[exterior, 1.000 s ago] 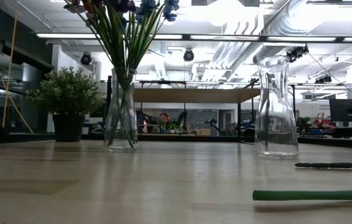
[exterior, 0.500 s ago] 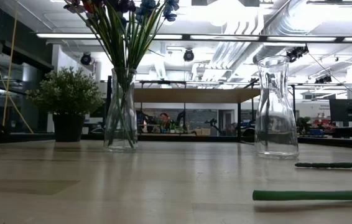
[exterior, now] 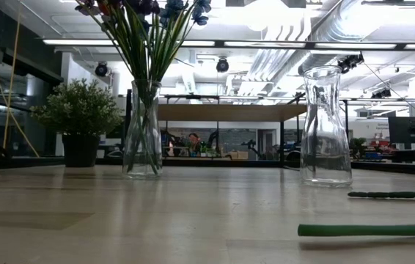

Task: Pick and place flowers into a vace then onto a shelf
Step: Put the top red flowers into the right transparent vase

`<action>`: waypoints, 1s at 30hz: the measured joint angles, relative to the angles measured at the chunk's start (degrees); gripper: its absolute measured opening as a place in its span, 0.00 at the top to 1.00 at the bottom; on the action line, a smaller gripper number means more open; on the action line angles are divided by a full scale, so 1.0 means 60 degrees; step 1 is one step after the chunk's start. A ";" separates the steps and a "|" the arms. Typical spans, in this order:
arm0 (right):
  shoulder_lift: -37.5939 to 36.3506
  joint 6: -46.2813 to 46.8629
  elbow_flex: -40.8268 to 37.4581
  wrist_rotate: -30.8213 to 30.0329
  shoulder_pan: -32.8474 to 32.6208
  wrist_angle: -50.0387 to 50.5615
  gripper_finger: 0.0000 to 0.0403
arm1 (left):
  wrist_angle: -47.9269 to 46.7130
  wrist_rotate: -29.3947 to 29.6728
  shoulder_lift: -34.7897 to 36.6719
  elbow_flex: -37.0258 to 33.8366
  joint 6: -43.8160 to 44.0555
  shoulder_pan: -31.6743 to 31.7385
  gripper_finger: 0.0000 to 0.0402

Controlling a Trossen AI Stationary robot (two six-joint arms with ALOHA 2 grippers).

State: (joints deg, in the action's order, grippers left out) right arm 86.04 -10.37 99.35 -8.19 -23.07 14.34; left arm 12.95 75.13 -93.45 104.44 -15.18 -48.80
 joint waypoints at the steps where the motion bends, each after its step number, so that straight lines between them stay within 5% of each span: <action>1: 0.0000 0.0000 0.0000 0.0156 0.0000 -0.0244 0.62 | -0.0041 0.0000 0.0000 0.0000 0.0031 0.0000 0.89; 9: 0.0031 0.0337 0.0000 0.0645 0.0371 -0.1424 0.62 | -0.0066 -0.0710 -0.0033 -0.0004 0.0077 0.0007 0.89; 16: 0.0036 0.1421 0.0000 0.2178 0.1120 -0.2197 0.61 | -0.0084 -0.0758 -0.0036 -0.0004 0.0077 0.0011 0.89; 30: 0.0535 0.1508 0.0000 0.3040 0.1300 -0.3229 0.55 | -0.0467 -0.0760 -0.0044 -0.0007 0.0167 0.0374 0.89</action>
State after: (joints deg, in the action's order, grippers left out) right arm 89.25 -1.32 99.35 10.05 -15.27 -5.03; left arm 10.15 70.57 -93.71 104.40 -14.18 -46.55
